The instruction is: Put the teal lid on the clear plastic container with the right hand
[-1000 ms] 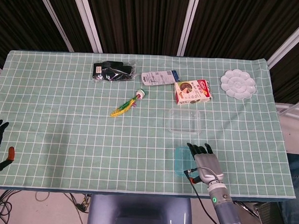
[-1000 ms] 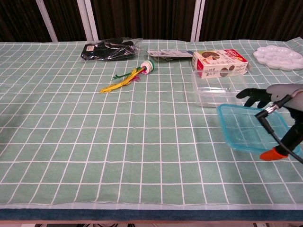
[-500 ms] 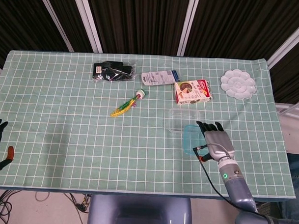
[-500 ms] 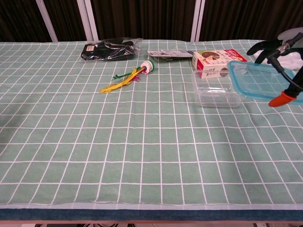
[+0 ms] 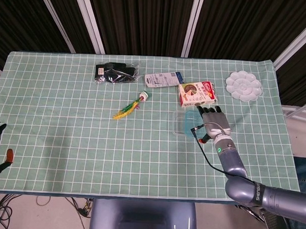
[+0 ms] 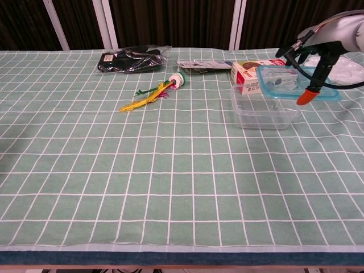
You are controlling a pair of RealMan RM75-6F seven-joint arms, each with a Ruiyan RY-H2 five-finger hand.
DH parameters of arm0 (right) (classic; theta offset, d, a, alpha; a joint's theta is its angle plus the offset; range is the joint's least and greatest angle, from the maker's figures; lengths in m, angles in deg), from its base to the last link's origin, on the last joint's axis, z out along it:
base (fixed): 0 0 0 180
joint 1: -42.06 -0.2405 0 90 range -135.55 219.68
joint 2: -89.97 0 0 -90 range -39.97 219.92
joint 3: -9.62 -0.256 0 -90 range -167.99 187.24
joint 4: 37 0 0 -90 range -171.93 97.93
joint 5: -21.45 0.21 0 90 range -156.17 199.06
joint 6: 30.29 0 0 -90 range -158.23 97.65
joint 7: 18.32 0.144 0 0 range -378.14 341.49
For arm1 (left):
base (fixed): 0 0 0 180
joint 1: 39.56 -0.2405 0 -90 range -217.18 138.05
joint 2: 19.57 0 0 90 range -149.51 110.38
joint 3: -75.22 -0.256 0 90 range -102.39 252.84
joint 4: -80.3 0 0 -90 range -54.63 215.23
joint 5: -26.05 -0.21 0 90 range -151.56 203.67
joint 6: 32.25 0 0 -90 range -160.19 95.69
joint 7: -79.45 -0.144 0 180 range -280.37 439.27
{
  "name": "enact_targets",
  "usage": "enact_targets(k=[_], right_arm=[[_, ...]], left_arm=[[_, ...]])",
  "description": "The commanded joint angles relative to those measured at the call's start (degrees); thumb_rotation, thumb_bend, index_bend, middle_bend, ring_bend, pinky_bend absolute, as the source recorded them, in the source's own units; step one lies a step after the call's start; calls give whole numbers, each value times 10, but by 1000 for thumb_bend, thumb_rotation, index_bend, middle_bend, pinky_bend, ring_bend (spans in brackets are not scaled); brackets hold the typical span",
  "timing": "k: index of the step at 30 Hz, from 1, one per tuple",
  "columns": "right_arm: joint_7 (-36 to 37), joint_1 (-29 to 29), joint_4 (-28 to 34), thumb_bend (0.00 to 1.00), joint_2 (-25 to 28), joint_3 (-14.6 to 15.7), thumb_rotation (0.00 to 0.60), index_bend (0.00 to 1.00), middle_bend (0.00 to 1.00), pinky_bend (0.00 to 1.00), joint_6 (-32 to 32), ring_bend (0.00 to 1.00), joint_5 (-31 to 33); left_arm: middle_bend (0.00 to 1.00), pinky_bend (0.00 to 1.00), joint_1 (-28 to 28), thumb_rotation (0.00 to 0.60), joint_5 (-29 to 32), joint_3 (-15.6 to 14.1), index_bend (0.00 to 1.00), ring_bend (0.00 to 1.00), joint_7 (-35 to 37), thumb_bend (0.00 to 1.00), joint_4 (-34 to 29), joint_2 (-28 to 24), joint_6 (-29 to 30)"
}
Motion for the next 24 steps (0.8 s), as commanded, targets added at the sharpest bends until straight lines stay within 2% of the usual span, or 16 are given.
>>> enact_targets(k=[1,13,19,24], right_arm=[[-7,-20,-26,269,-20,6,600,0,475,0,8,128,15],[13,-57,-132,268,-68,25,600,0,474,0,79,112,20],[22,-68,-145,268,-71,33,600,0,474,0,98,111,29],[29,-76,-144,268,-72,40,600,0,474,0,91,110,31]], left_arm=[[5,0,0,600,2,1,72,0,0,525,0,-1,-2],[5,0,1,600,18,5,72,0,-5,525,-4,-2,-6],[5,0,3,600,24,7,72,0,-9,525,-6,-2,-9],[5,0,3,600,27,7,72,0,-11,525,-7,-3,-10]])
